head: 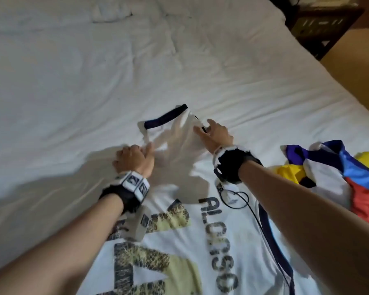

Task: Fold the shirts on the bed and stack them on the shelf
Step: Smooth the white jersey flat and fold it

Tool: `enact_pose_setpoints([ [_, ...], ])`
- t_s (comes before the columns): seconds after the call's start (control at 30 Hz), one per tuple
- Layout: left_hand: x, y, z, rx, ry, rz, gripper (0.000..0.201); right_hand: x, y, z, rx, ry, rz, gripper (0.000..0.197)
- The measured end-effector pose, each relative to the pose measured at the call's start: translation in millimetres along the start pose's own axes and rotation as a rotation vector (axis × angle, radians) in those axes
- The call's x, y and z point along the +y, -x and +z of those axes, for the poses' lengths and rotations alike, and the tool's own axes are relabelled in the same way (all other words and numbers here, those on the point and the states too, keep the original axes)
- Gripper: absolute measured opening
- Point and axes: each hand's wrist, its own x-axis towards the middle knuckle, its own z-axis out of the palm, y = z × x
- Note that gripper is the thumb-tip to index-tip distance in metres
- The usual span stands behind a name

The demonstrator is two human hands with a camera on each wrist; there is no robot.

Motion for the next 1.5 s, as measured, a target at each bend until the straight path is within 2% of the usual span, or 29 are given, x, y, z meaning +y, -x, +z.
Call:
enact_pose_setpoints([
  [0.1,16.3,-44.2,-7.8,-0.202,0.247,-0.144,0.069,-21.5,-25.1,-3.0,-0.082,-0.264,0.137,0.061],
  [0.17,22.5,-55.3,-15.6,-0.31,0.488,-0.173,0.054,-26.1,-38.2,-5.2,-0.122,-0.326,0.089,0.04],
  [0.2,24.0,-58.0,-20.8,-0.355,0.523,-0.139,0.041,-28.1,-42.1,-8.4,-0.154,-0.356,0.034,0.031],
  [0.23,24.9,-62.4,-24.2,-0.36,0.526,-0.106,0.029,-29.9,-44.9,-13.1,-0.185,-0.368,-0.02,0.029],
  [0.3,21.5,-79.6,-26.1,-0.229,0.55,-0.084,0.018,-30.3,-48.4,-20.5,-0.198,-0.354,-0.067,0.026],
  [0.37,15.6,-89.6,-19.7,-0.133,0.617,-0.034,0.011,-22.6,-52.3,-17.8,-0.152,-0.372,-0.049,0.025],
  [0.43,10.6,-89.8,-8.3,-0.055,0.554,0.066,0.013,-15.2,-51.9,-7.9,-0.113,-0.343,-0.032,0.036],
  [0.5,6.0,-80.0,-1.9,0.075,0.482,0.151,0.008,-13.4,-45.3,5.1,-0.122,-0.144,-0.071,0.055],
  [0.57,-6.6,-64.2,1.1,0.228,0.344,0.219,0.028,-24.1,-24.4,16.6,-0.07,0.064,-0.108,0.069],
  [0.63,-28.8,-39.2,5.5,0.315,0.216,0.319,0.043,-39.8,13.4,32.1,-0.007,0.162,-0.23,0.072],
  [0.7,-55.4,-2.7,7.7,0.228,0.232,0.422,0.059,-53.5,62.8,55.8,-0.058,0.158,-0.401,0.071],
  [0.8,-106.8,41.4,13.1,-0.068,0.145,0.503,0.071,-64.9,140.3,96.6,-0.337,0.114,-0.516,0.067],
  [0.83,-126.8,46.9,12.7,-0.118,0.053,0.537,0.07,-66.6,159.0,108.1,-0.395,0.125,-0.546,0.065],
  [0.9,-168.9,43.6,5.3,-0.119,-0.151,0.578,0.07,-65.9,179.5,129.0,-0.429,0.183,-0.612,0.062],
  [0.97,-215.5,23.6,-11.4,-0.057,-0.258,0.507,0.074,-64.0,182.3,144.0,-0.401,0.28,-0.619,0.072],
  [1.0,-240.0,9.6,-22.2,-0.013,-0.298,0.412,0.074,-63.3,180.7,148.7,-0.39,0.313,-0.598,0.076],
  [1.1,-291.0,-20.4,-63.4,0.045,-0.31,-0.037,0.063,-65.5,176.5,156.9,-0.41,0.406,-0.542,0.072],
  [1.13,-292.6,-20.5,-72.5,0.056,-0.261,-0.124,0.063,-67.1,177.1,157.8,-0.417,0.429,-0.528,0.071],
  [1.17,-286.7,-16.6,-74.5,0.079,-0.23,-0.13,0.064,-68.3,177.0,158.8,-0.413,0.45,-0.514,0.071],
  [1.23,-252.6,7.5,-63.9,0.091,-0.207,0.077,0.064,-67.6,177.0,160.6,-0.415,0.484,-0.504,0.073],
  [1.3,-214.5,47.7,-35.1,0.007,-0.165,0.346,0.061,-66.2,176.5,161.9,-0.407,0.476,-0.517,0.078],
  [1.33,-205.3,68.9,-17.6,-0.058,-0.157,0.43,0.06,-64.7,176.6,162.4,-0.398,0.471,-0.517,0.079],
  [1.37,-207.2,85.0,-4.5,-0.09,-0.175,0.457,0.06,-63.3,176.9,163.5,-0.384,0.472,-0.514,0.078],
  [1.43,-247.8,88.2,-3.8,-0.033,-0.218,0.347,0.065,-61.9,177.5,166.7,-0.355,0.478,-0.504,0.074],
  [1.5,-312.9,79.1,-21.6,0.039,-0.273,0.164,0.069,-60.5,178.3,168.6,-0.342,0.49,-0.501,0.071],
])
